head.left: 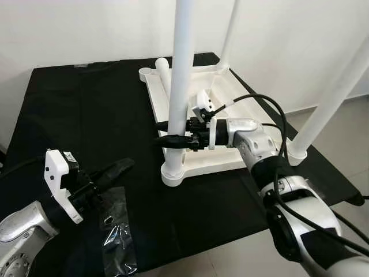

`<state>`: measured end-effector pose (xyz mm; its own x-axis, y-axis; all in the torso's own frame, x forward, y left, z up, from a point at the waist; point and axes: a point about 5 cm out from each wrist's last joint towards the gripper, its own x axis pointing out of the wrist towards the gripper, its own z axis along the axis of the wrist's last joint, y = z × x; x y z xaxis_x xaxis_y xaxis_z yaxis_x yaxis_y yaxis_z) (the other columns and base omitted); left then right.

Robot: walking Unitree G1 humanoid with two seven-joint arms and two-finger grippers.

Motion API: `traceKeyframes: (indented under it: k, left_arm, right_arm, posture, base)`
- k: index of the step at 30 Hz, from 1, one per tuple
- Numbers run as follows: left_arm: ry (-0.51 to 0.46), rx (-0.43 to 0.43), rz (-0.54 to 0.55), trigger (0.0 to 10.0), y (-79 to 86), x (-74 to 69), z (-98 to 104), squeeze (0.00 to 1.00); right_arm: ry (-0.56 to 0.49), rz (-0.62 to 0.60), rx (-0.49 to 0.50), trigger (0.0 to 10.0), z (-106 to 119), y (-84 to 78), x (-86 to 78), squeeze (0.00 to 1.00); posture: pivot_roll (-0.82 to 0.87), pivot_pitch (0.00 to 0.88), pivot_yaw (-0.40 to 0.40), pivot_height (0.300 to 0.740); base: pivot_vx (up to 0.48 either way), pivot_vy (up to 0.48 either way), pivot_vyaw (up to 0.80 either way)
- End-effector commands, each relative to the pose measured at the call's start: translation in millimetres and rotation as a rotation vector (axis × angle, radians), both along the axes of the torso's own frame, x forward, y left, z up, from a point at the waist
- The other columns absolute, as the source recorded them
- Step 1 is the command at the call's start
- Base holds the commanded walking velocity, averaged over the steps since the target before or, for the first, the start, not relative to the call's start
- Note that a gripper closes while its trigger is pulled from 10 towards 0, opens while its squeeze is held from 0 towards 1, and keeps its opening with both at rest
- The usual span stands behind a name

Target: Building children table

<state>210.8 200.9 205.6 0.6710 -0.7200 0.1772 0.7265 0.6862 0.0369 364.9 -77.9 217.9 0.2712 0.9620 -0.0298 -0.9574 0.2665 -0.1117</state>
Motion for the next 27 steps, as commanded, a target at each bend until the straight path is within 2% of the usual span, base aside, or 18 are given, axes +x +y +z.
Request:
traceKeyframes:
  k: [1, 2, 3, 4, 6, 7, 8, 9, 11, 12, 14, 18, 19, 23, 24, 25, 26, 27]
  left_arm:
    - [0.001, -0.005, -0.006, 10.0, -1.9, -1.0, -1, 0.00]
    - [0.001, -0.005, -0.006, 10.0, -1.8, -1.0, -1, 0.00]
    - [0.000, -0.005, -0.006, 10.0, -0.7, -1.1, 0, 0.00]
    - [0.000, -0.005, -0.006, 10.0, -0.7, -1.1, 0, 0.00]
    - [0.000, -0.004, -0.005, 10.0, 0.0, -1.2, 0, 0.00]
    - [-0.001, -0.003, -0.005, 10.0, 1.6, -0.3, 1, 0.00]
    - [-0.001, -0.003, -0.005, 10.0, 1.6, -0.3, 1, 0.00]
    - [-0.001, 0.000, -0.008, 10.0, 2.7, 1.1, 1, 0.00]
    - [-0.001, 0.000, -0.008, 10.0, 2.7, 1.1, 1, 0.00]
    - [0.000, 0.005, -0.010, 10.0, 3.3, 2.8, 1, 0.00]
    - [0.000, 0.006, -0.011, 10.0, 3.5, 4.1, 0, 0.00]
    - [-0.001, 0.010, -0.004, 10.0, 3.6, 4.4, 0, 0.00]
    - [-0.001, 0.010, -0.003, 10.0, 3.9, 4.2, 0, 0.00]
    - [0.000, 0.009, -0.004, 10.0, 4.1, 4.1, 0, 0.00]
    - [0.001, 0.009, -0.005, 10.0, 4.2, 4.1, 0, 0.00]
    - [0.001, 0.009, -0.005, 10.0, 4.2, 4.1, 0, 0.00]
    - [0.001, 0.010, -0.007, 10.0, 4.0, 4.3, 0, 0.00]
    - [0.002, 0.010, -0.008, 10.0, 3.7, 4.4, 0, 0.00]
  right_arm:
    - [0.033, -0.152, -0.051, 0.0, -12, -11.4, 5.4, 0.00]
    - [0.034, -0.203, -0.053, 0.0, -15, -12.6, 5.7, 0.00]
    - [0.026, -0.335, -0.030, 0.0, -22, -11.1, 3.9, 0.00]
    - [0.026, -0.335, -0.030, 0.0, -22, -11.1, 3.9, 0.00]
    - [0.018, -0.424, -0.012, 0.0, -25, -10.7, 2.1, 0.00]
    - [0.073, -0.538, -0.009, 0.0, -56, 6.6, -28.1, 0.00]
    - [0.073, -0.538, -0.009, 0.0, -56, 6.6, -28.1, 0.00]
    - [0.129, -0.639, -0.006, 0.0, -75, 16.4, -54.2, 0.00]
    - [0.129, -0.639, -0.006, 0.0, -75, 16.4, -54.2, 0.00]
    - [0.118, -0.692, 0.004, 0.0, -77, 21.5, -64.9, 0.00]
    - [0.116, -0.716, 0.008, 0.0, -78, 24.7, -68.6, 0.00]
    - [0.100, -0.678, 0.000, 0.0, -79, 33.4, -69.2, 0.00]
    - [0.103, -0.681, -0.006, 2.1, -78, 34.7, -70.9, 0.00]
    - [0.107, -0.699, -0.013, 2.1, -77, 35.4, -73.6, 0.00]
    - [0.116, -0.697, -0.006, 10.0, -74, 36.1, -74.4, 0.80]
    - [0.116, -0.697, -0.006, 10.0, -74, 36.1, -74.4, 0.80]
    - [0.127, -0.650, 0.030, 10.0, -63, 37.5, -72.5, 1.00]
    - [0.105, -0.568, 0.063, 10.0, -50, 38.3, -67.8, 1.00]
  posture:
    - [0.07, 0.111, -0.087, 0.740]
    - [0.07, 0.111, -0.087, 0.740]
    - [0.06, 0.118, -0.087, 0.740]
    - [0.06, 0.118, -0.087, 0.740]
    - [0.06, 0.118, -0.087, 0.740]
    - [0.03, 0.128, -0.059, 0.740]
    - [0.03, 0.128, -0.059, 0.740]
    - [0.03, 0.119, -0.047, 0.740]
    - [0.03, 0.119, -0.047, 0.740]
    - [0.03, 0.110, -0.047, 0.740]
    - [0.04, 0.110, -0.051, 0.740]
    - [0.04, 0.111, -0.056, 0.740]
    - [0.04, 0.112, -0.052, 0.740]
    - [0.04, 0.112, -0.051, 0.740]
    - [0.05, 0.112, -0.046, 0.740]
    - [0.05, 0.112, -0.046, 0.740]
    - [0.06, 0.109, -0.047, 0.740]
    - [0.06, 0.110, -0.050, 0.740]
  base:
    - [0.000, 0.000, 0.00]
    - [0.000, 0.000, 0.00]
    - [0.000, 0.000, 0.00]
    - [0.000, 0.000, 0.00]
    - [0.000, 0.000, 0.00]
    - [0.000, 0.000, 0.00]
    - [0.000, 0.000, 0.00]
    - [0.000, 0.000, 0.00]
    - [0.000, 0.000, 0.00]
    - [0.000, 0.000, 0.00]
    - [0.000, 0.000, 0.00]
    - [0.000, 0.000, 0.00]
    - [0.000, 0.000, 0.00]
    - [0.000, 0.000, 0.00]
    - [0.000, 0.000, 0.00]
    - [0.000, 0.000, 0.00]
    - [0.000, 0.000, 0.00]
    - [0.000, 0.000, 0.00]
